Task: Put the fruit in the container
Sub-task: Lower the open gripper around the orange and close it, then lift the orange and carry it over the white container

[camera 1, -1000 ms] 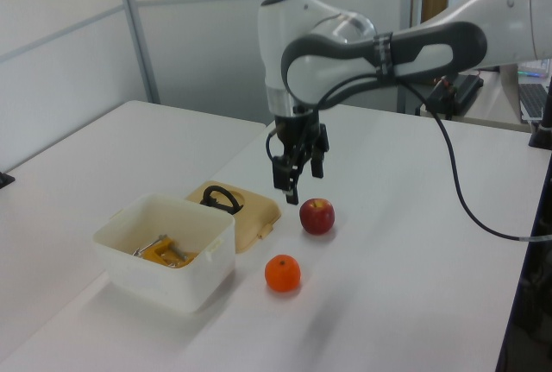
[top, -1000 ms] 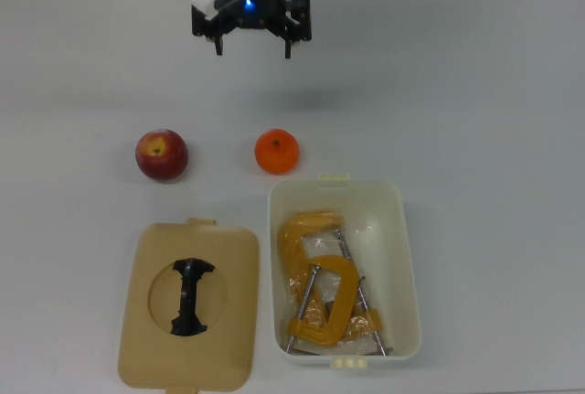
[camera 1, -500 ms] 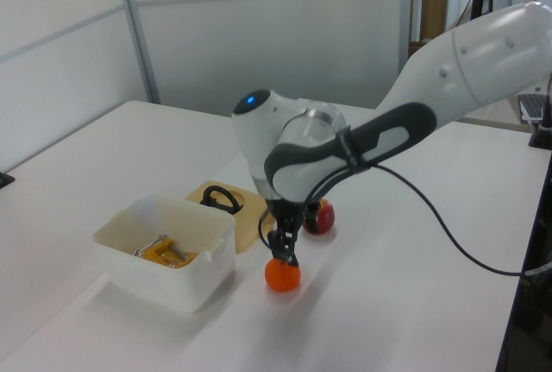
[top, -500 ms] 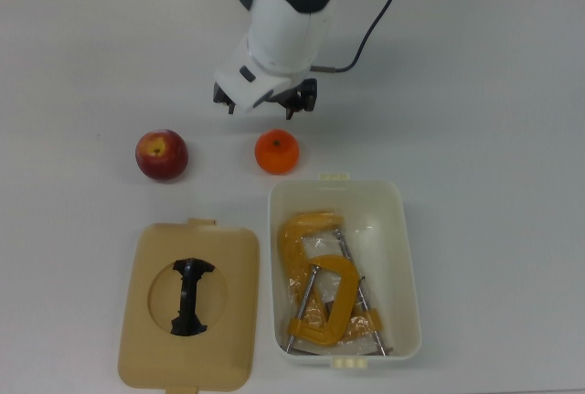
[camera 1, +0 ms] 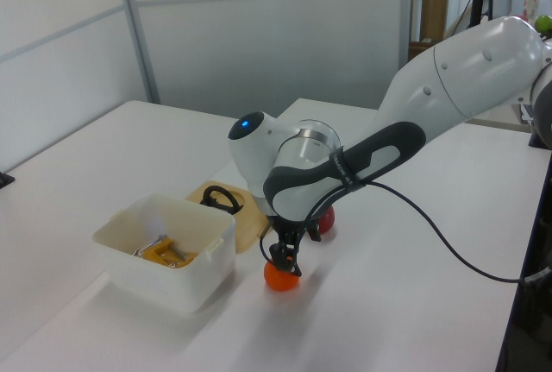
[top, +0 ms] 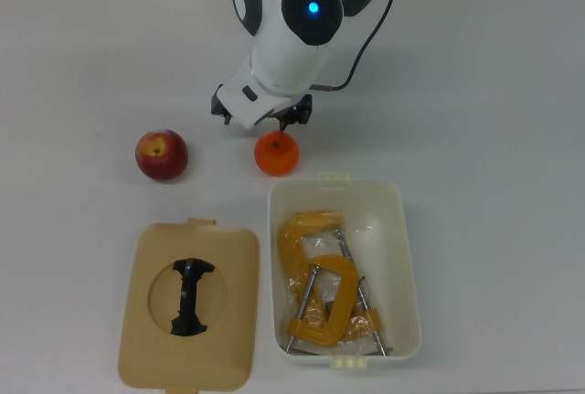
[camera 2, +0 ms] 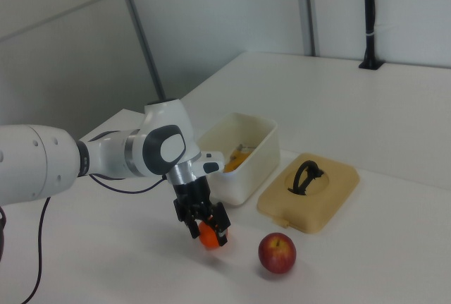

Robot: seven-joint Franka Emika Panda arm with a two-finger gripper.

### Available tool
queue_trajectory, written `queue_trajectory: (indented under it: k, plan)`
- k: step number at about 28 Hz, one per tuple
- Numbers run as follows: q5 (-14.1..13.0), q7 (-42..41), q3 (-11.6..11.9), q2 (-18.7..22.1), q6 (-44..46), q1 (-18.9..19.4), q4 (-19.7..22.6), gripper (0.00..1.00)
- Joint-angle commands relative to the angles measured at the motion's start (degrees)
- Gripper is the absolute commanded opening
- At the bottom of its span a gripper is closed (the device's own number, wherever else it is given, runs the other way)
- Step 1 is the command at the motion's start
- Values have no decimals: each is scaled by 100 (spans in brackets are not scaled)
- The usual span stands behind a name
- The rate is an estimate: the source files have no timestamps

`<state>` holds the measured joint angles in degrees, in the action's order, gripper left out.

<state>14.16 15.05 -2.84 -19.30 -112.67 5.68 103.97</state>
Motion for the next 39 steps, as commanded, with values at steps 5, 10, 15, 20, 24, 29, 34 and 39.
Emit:
queue_trajectory:
  k: [5,10,15,20,24,29,34,39]
  plan:
    - [69,349,-15,-30,-422,284,-43,100]
    - [51,358,-146,-197,-483,285,-271,100]
    - [78,411,-146,-460,-773,276,-316,100]
    - [95,411,-111,-584,-975,223,-316,100]
    - [87,411,-94,-627,-1072,179,-316,100]
    - [95,411,-94,-689,-1125,135,-324,92]
    - [113,385,-85,-672,-1117,21,-324,92]
    - [131,376,-85,-654,-1108,-6,-324,99]
